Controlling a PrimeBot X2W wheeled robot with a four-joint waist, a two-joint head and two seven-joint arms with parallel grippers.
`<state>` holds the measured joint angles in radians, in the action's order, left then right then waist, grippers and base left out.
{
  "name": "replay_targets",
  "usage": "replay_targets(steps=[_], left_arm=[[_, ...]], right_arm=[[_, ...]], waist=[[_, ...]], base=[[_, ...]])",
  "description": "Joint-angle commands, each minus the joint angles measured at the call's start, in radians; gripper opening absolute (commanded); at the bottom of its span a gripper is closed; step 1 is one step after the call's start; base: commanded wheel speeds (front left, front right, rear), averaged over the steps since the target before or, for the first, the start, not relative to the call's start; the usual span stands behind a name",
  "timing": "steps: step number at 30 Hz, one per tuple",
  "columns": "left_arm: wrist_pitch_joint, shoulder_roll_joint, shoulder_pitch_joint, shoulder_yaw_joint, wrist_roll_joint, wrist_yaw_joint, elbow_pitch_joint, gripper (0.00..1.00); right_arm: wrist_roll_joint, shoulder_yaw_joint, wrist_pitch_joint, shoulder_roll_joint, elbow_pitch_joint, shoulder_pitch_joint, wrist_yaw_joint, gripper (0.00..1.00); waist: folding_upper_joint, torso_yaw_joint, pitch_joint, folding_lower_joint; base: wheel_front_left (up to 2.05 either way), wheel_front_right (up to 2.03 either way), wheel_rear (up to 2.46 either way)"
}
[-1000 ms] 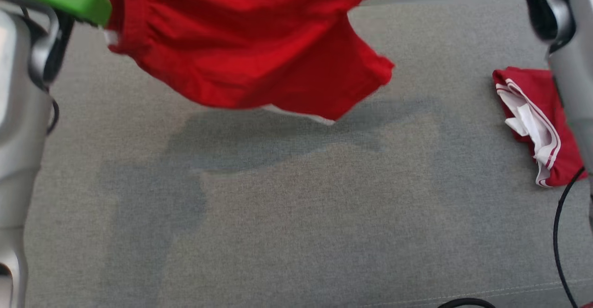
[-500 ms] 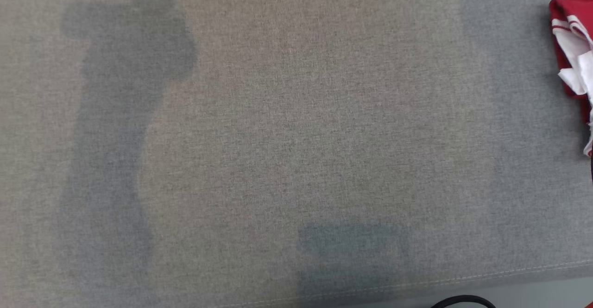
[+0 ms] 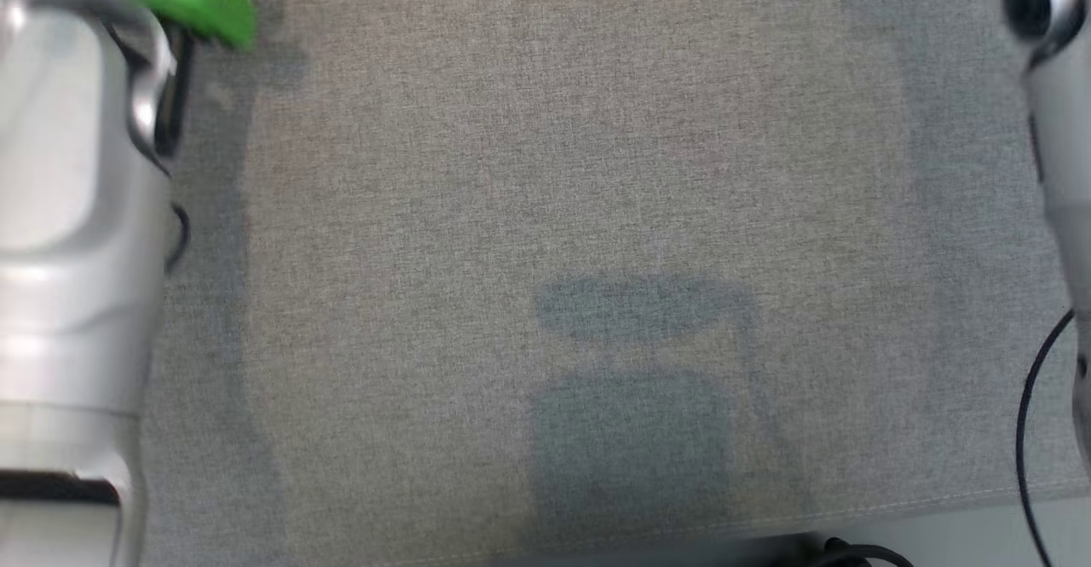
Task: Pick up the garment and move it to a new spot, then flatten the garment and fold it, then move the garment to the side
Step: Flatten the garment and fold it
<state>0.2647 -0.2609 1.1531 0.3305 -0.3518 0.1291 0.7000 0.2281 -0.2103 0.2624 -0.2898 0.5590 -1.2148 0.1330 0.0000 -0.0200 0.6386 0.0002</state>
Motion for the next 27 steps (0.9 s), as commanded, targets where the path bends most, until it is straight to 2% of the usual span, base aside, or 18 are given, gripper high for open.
replay_targets(steps=[1, 6, 10, 19, 27], left_arm=[[-0.002, 0.001, -0.063, -0.012, -0.007, -0.001, 0.006, 0.0], [-0.002, 0.068, -0.337, -0.073, -0.042, -0.001, -0.016, 0.0], [-0.003, 0.1, -0.532, -0.081, -0.057, -0.002, -0.007, 0.0], [-0.006, 0.117, -0.808, -0.105, -0.081, -0.001, 0.004, 0.0], [-0.007, 0.115, -1.019, -0.083, -0.095, -0.003, 0.005, 0.0]], right_arm=[[0.022, -0.007, 0.003, -0.023, -0.028, 0.061, -0.004, 0.0], [0.115, -0.002, 0.003, -0.039, -0.134, 0.376, -0.005, 0.0], [0.166, -0.009, 0.003, -0.022, -0.153, 0.564, -0.005, 0.0], [0.211, -0.088, 0.003, -0.016, -0.106, 0.863, -0.005, 0.0], [0.243, -0.111, 0.003, 0.016, -0.072, 1.049, -0.005, 0.0]], waist=[[0.0, 0.001, -0.026, -0.0002], [0.0, 0.008, -0.117, -0.0002], [0.0, -0.003, -0.202, -0.0002], [0.0, -0.011, -0.407, -0.0002], [0.0, -0.024, -0.556, -0.0002]], base=[[0.0, 0.0, 0.0], [0.0, 0.0, 0.0], [0.0, 0.0, 0.0], [0.0, 0.0, 0.0], [0.0, 0.0, 0.0]])
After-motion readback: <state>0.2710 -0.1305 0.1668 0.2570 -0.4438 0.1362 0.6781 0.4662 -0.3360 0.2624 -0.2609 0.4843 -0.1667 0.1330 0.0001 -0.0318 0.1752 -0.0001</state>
